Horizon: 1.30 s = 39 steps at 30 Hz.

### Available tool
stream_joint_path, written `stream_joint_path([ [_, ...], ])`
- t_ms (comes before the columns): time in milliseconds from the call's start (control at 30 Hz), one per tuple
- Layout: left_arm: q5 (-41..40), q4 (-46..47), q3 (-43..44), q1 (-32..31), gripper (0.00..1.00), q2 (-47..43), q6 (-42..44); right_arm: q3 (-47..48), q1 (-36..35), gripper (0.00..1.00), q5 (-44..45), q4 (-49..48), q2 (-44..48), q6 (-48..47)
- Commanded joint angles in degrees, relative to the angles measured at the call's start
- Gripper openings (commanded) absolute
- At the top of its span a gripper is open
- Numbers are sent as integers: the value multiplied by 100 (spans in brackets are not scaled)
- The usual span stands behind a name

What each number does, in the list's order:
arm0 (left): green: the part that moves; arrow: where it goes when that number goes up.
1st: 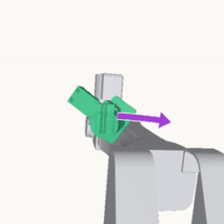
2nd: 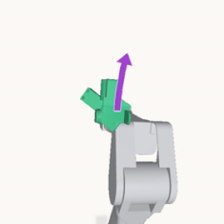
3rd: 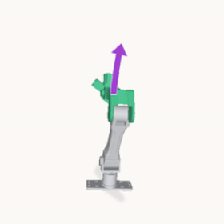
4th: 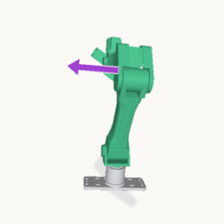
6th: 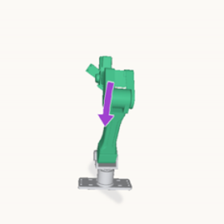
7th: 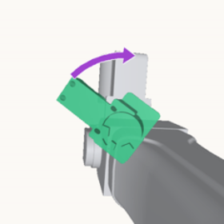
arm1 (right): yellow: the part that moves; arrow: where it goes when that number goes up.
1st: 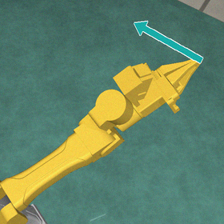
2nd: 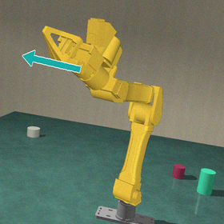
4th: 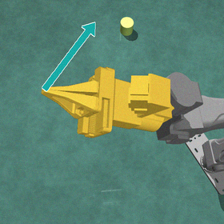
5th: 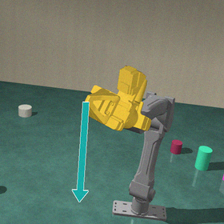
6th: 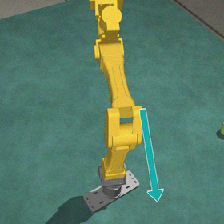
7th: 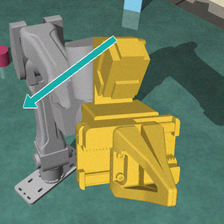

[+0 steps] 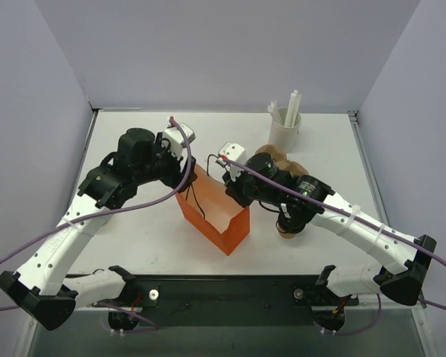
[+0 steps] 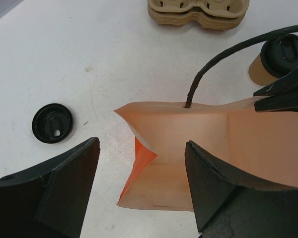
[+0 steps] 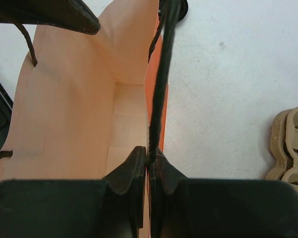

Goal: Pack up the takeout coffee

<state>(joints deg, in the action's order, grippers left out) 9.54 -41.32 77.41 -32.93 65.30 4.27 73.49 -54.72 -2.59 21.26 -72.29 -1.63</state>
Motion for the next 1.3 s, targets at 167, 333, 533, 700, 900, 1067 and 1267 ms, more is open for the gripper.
stream_joint_path([
  [167,119,318,-120,23,76,150,433,16,67,2,-101,-34,172,-48],
  [333,-382,247,-234,6,69,194,600,33,75,2,-110,-34,172,-48],
  [533,-1489,317,-279,-21,59,176,715,51,110,2,-128,-34,145,-83],
  [700,-1754,511,-454,-47,50,80,768,42,146,2,-163,-69,92,-75],
  [900,-1640,765,-700,-117,49,36,794,25,163,4,-172,-139,57,-31],
  [1067,-1753,1037,-832,-214,48,44,759,33,172,4,-189,-165,22,40],
  [1267,-2894,1117,-815,-390,13,27,680,-37,181,3,73,-201,92,75],
])
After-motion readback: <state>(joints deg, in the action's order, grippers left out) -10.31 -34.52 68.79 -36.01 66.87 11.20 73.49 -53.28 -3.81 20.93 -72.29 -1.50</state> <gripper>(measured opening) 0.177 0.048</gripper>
